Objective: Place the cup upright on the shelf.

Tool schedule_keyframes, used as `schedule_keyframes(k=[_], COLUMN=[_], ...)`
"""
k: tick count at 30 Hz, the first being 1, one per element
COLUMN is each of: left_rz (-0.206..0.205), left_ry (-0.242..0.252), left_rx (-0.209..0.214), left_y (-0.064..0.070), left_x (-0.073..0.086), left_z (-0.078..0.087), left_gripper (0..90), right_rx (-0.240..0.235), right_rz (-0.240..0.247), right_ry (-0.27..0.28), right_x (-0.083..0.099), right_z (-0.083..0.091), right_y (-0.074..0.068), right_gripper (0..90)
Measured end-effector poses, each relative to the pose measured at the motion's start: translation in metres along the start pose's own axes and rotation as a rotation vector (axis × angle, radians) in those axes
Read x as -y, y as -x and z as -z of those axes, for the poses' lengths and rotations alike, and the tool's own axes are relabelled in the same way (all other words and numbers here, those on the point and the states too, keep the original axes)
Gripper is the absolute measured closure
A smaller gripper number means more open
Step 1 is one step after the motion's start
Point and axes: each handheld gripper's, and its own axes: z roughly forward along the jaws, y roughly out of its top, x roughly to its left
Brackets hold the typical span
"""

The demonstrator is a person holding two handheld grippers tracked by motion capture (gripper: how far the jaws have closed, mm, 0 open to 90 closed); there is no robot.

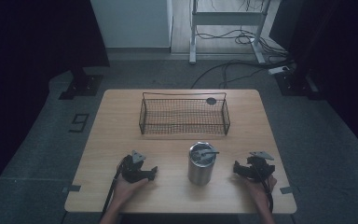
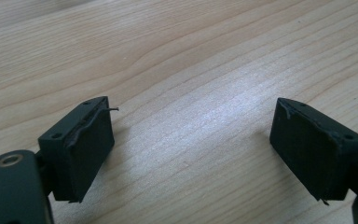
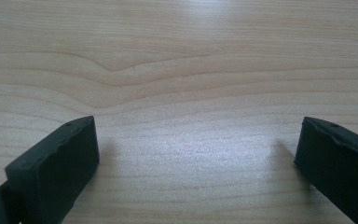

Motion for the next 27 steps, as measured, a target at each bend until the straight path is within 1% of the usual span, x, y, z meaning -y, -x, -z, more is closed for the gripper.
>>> schedule_keyframes(k=[12,15,17,21,23,25,27], left_rz=[0.001,0.006,0.02,0.032,0.038,0.047,0.059], left_ry=[-0.003,-0.001,0.001,-0.014,-0.008,0.006,0.029], left_rx=[-0.007,-0.01,-0.022,-0.027,-0.034,-0.032,-0.028], left_y=[0.0,0.0,0.002,0.001,-0.001,-0.003,-0.006], left_x=[0.0,0.0,0.001,0.0,0.0,0.0,0.0], left_z=[0.0,0.0,0.002,0.003,0.004,0.007,0.012], left_gripper=[12.8,13.9,14.0,14.6,14.6,14.7,14.7], right_rx=[-0.011,-0.012,-0.012,-0.012,-0.012,-0.012,-0.014], right_rz=[0.012,0.009,0.011,0.012,0.012,0.012,0.014], right_ry=[0.002,0.0,0.001,0.001,0.001,0.002,0.002], right_x=[0.0,0.0,0.0,0.0,0.0,0.0,0.0], right_z=[0.0,0.0,0.0,0.0,0.0,0.0,0.0], right_y=[0.001,0.001,0.001,0.001,0.001,0.001,0.002], right_gripper=[0.0,0.0,0.0,0.0,0.0,0.0,0.0])
